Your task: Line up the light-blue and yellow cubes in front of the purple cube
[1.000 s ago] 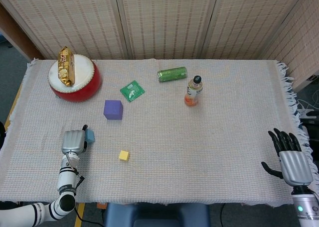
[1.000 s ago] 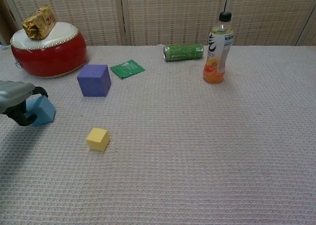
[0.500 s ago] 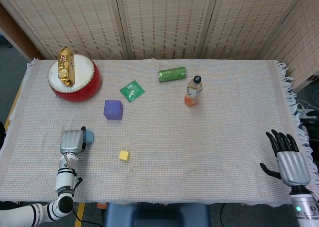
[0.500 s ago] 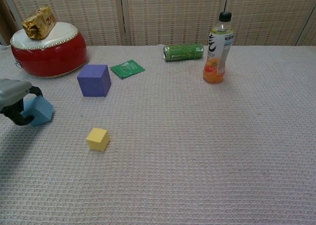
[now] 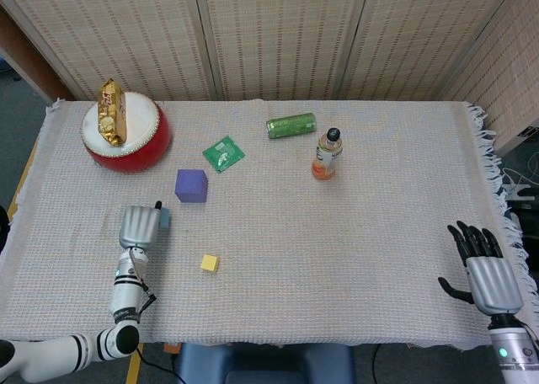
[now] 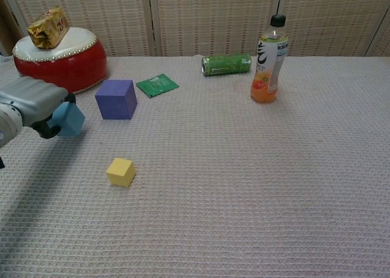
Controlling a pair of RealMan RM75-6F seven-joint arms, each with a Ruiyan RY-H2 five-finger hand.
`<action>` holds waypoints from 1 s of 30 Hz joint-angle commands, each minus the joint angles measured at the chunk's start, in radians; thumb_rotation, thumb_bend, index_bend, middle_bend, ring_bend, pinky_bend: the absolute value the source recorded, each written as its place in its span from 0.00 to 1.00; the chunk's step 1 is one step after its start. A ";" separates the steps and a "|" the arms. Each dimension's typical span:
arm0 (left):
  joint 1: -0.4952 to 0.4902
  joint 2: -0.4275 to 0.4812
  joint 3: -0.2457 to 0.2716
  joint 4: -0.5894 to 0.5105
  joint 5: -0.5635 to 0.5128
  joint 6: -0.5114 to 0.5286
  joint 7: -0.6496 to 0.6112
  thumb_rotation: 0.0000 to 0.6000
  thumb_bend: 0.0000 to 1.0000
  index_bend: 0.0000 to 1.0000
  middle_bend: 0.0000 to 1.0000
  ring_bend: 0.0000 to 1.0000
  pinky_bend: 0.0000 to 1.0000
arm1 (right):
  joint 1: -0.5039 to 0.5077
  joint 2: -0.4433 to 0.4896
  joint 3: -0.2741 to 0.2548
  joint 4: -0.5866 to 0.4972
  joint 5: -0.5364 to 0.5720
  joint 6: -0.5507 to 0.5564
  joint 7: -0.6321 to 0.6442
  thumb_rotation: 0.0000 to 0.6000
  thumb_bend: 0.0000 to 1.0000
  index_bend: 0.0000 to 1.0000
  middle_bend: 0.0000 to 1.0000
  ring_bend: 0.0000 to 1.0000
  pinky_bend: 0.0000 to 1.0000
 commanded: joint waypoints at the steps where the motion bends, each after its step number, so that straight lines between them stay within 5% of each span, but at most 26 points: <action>1: -0.039 -0.060 0.011 0.045 0.007 0.002 0.074 1.00 0.42 0.56 1.00 1.00 1.00 | 0.002 0.001 0.000 0.001 0.004 -0.006 0.003 0.83 0.00 0.00 0.00 0.00 0.00; 12: -0.095 -0.164 0.010 0.134 0.011 -0.002 0.181 1.00 0.42 0.56 1.00 1.00 1.00 | 0.003 0.017 -0.013 -0.015 -0.008 -0.016 0.015 0.83 0.00 0.00 0.00 0.00 0.00; 30: -0.114 -0.141 -0.049 0.056 -0.058 -0.012 0.215 1.00 0.42 0.56 1.00 1.00 1.00 | 0.006 0.013 -0.022 -0.020 -0.011 -0.027 0.001 0.83 0.00 0.00 0.00 0.00 0.00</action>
